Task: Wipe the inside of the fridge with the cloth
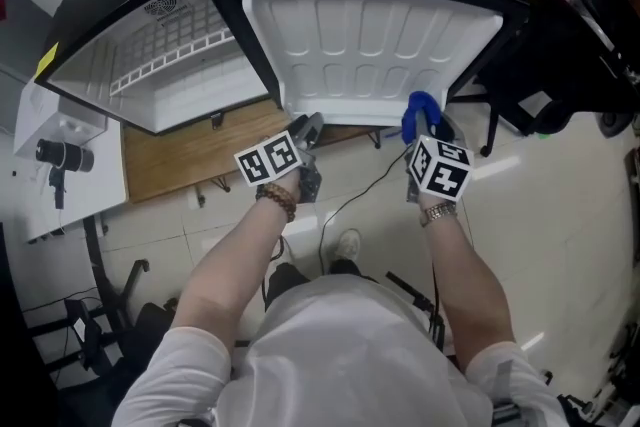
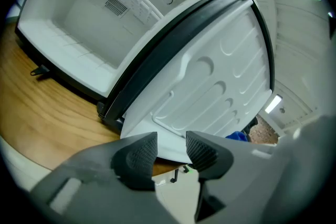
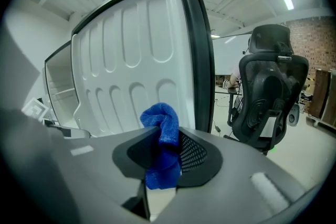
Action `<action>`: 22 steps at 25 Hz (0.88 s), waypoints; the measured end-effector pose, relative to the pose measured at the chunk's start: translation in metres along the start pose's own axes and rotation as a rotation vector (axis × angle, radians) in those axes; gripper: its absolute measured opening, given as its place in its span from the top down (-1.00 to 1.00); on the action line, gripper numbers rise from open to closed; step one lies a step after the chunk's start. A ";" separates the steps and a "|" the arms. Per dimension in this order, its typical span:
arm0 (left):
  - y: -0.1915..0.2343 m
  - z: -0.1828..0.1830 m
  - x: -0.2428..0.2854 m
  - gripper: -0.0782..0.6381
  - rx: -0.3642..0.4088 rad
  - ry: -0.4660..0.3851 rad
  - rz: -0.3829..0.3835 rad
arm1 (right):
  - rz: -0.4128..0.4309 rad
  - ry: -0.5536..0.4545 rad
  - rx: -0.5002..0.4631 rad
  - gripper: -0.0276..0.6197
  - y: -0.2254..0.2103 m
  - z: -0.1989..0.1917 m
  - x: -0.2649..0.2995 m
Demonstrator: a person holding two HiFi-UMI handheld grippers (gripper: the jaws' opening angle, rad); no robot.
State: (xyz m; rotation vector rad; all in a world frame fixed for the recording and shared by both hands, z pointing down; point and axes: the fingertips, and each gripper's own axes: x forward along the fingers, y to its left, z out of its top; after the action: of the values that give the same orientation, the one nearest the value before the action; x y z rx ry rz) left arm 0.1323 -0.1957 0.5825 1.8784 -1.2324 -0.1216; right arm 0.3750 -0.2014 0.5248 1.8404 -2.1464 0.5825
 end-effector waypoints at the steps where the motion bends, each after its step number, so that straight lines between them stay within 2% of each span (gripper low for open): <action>1: 0.001 0.002 0.000 0.31 -0.018 -0.014 -0.009 | 0.002 -0.003 0.000 0.63 0.001 0.001 0.000; 10: 0.005 0.015 0.003 0.29 -0.170 -0.119 -0.072 | 0.065 -0.053 -0.032 0.63 0.026 0.019 -0.019; 17: 0.003 0.020 0.002 0.32 -0.198 -0.174 -0.121 | 0.148 -0.068 -0.068 0.63 0.061 0.023 -0.036; 22: 0.000 0.017 -0.009 0.36 -0.171 -0.165 -0.156 | 0.187 -0.065 -0.088 0.63 0.083 0.018 -0.043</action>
State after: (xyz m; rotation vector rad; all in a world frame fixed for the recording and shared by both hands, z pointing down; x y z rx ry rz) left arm 0.1191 -0.1987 0.5689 1.8408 -1.1435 -0.4603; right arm 0.3022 -0.1618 0.4788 1.6472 -2.3639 0.4636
